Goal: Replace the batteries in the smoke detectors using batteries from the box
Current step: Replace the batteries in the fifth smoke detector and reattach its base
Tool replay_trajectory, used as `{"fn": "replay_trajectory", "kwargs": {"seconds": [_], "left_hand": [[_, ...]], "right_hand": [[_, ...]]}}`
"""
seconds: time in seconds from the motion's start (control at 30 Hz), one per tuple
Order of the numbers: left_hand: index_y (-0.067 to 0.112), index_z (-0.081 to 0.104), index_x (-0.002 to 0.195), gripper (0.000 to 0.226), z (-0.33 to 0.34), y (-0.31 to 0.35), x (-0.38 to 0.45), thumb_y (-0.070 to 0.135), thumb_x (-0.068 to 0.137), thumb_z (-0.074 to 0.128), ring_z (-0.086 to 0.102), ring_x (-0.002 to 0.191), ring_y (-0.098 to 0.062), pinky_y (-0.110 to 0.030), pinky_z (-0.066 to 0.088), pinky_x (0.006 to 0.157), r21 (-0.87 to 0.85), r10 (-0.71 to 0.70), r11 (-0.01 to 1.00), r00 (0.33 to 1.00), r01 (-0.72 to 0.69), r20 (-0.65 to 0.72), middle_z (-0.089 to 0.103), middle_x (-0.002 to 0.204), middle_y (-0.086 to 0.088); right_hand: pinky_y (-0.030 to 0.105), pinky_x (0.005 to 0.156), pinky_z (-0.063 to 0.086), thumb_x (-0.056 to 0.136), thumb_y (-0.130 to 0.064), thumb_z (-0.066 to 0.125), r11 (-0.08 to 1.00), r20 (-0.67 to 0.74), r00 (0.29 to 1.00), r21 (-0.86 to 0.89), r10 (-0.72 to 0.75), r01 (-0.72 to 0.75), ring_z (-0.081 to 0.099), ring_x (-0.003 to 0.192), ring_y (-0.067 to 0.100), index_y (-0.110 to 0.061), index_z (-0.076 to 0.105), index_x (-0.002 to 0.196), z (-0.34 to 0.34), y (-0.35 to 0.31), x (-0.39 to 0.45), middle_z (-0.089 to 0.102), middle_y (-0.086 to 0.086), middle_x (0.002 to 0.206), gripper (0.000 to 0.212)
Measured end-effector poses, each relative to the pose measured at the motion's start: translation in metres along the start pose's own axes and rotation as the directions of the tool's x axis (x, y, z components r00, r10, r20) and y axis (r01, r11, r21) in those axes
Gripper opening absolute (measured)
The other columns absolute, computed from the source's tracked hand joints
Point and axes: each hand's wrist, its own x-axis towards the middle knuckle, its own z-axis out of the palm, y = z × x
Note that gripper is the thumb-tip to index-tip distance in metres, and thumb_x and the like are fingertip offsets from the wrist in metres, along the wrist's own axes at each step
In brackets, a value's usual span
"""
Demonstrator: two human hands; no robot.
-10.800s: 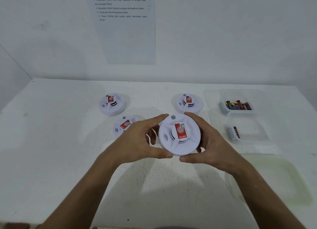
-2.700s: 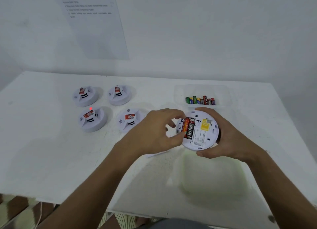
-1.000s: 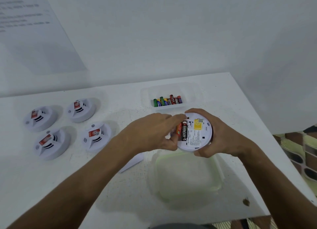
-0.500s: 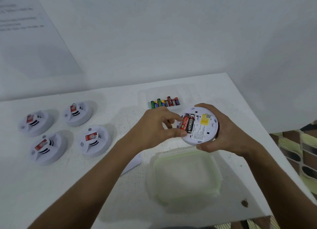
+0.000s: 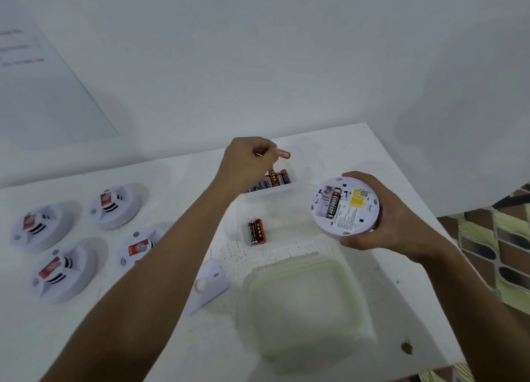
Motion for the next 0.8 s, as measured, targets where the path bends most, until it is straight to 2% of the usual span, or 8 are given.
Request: {"fn": "replay_trajectory", "kwargs": {"seconds": [0.13,0.23,0.4,0.47,0.53,0.6,0.7,0.8], "left_hand": [[0.014,0.068,0.104,0.014,0.018,-0.026,0.043,0.016,0.090,0.064,0.070,0.079,-0.023,-0.030,0.057,0.060,0.084,-0.106,0.992,0.988,0.097,0.113,0.073,0.099,-0.007],[0.010,0.069,0.101,0.013,0.029,-0.033,0.057,0.015,0.089,0.067,0.067,0.071,-0.017,-0.022,0.050,0.055,0.137,-0.139,0.984,0.973,0.115,0.186,0.074,0.098,-0.011],[0.011,0.071,0.112,0.022,0.041,-0.039,0.068,0.017,0.092,0.063,0.062,0.065,-0.013,-0.021,0.052,0.066,0.303,-0.141,0.952,0.943,0.045,0.301,0.072,0.084,-0.008],[0.013,0.070,0.114,0.023,0.045,-0.041,0.069,0.016,0.094,0.060,0.063,0.073,-0.016,-0.023,0.050,0.074,0.356,-0.130,0.934,0.942,0.012,0.309,0.071,0.097,-0.008],[0.015,0.068,0.118,0.025,0.046,-0.042,0.068,0.016,0.095,0.058,0.065,0.092,-0.024,-0.026,0.048,0.085,0.391,-0.117,0.920,0.948,-0.008,0.296,0.068,0.114,-0.011],[0.016,0.066,0.122,0.028,0.046,-0.041,0.064,0.017,0.096,0.056,0.064,0.099,-0.025,-0.025,0.045,0.088,0.415,-0.110,0.910,0.954,-0.017,0.280,0.066,0.117,-0.012],[0.019,0.065,0.122,0.028,0.040,-0.034,0.053,0.019,0.095,0.056,0.060,0.075,-0.009,-0.019,0.042,0.076,0.398,-0.064,0.917,0.969,-0.037,0.237,0.067,0.112,-0.006],[0.023,0.068,0.109,0.020,0.029,-0.012,0.025,0.017,0.093,0.058,0.059,0.063,-0.001,-0.014,0.043,0.060,0.252,0.040,0.963,0.979,-0.092,0.202,0.066,0.102,0.006]], "right_hand": [[0.022,0.085,0.055,0.050,-0.012,0.088,1.000,-0.014,1.000,0.020,0.015,-0.015,0.060,0.115,0.009,-0.029,0.049,0.130,-0.008,0.004,-0.002,0.060,-0.015,0.120,0.091],[0.021,0.084,0.055,0.048,-0.023,0.087,0.999,-0.024,0.999,0.035,0.026,-0.025,0.060,0.115,0.009,-0.027,0.049,0.132,-0.010,0.006,-0.002,0.060,-0.015,0.120,0.092],[0.022,0.085,0.055,0.051,-0.013,0.090,0.999,-0.023,0.999,0.033,0.028,-0.027,0.059,0.116,0.011,-0.024,0.049,0.133,-0.012,0.013,-0.002,0.058,-0.010,0.122,0.092],[0.022,0.086,0.055,0.053,-0.007,0.087,0.999,-0.019,0.999,0.039,0.031,-0.031,0.059,0.117,0.011,-0.024,0.049,0.133,-0.011,0.015,-0.001,0.059,-0.012,0.122,0.091],[0.022,0.086,0.055,0.053,-0.006,0.087,0.999,-0.018,0.999,0.042,0.030,-0.029,0.059,0.117,0.011,-0.025,0.049,0.133,-0.011,0.015,0.000,0.059,-0.013,0.122,0.090],[0.023,0.085,0.055,0.053,-0.006,0.087,0.999,-0.013,1.000,0.043,0.027,-0.027,0.058,0.117,0.012,-0.025,0.048,0.133,-0.010,0.015,0.001,0.059,-0.012,0.122,0.091],[0.025,0.087,0.056,0.053,-0.008,0.088,0.999,-0.010,1.000,0.040,0.019,-0.019,0.058,0.118,0.012,-0.023,0.047,0.135,-0.008,0.013,0.003,0.058,-0.012,0.123,0.093],[0.023,0.088,0.055,0.053,-0.012,0.089,0.999,0.002,1.000,0.034,0.001,-0.001,0.057,0.120,0.011,-0.025,0.047,0.135,-0.008,0.009,0.004,0.057,-0.013,0.125,0.093]]}}
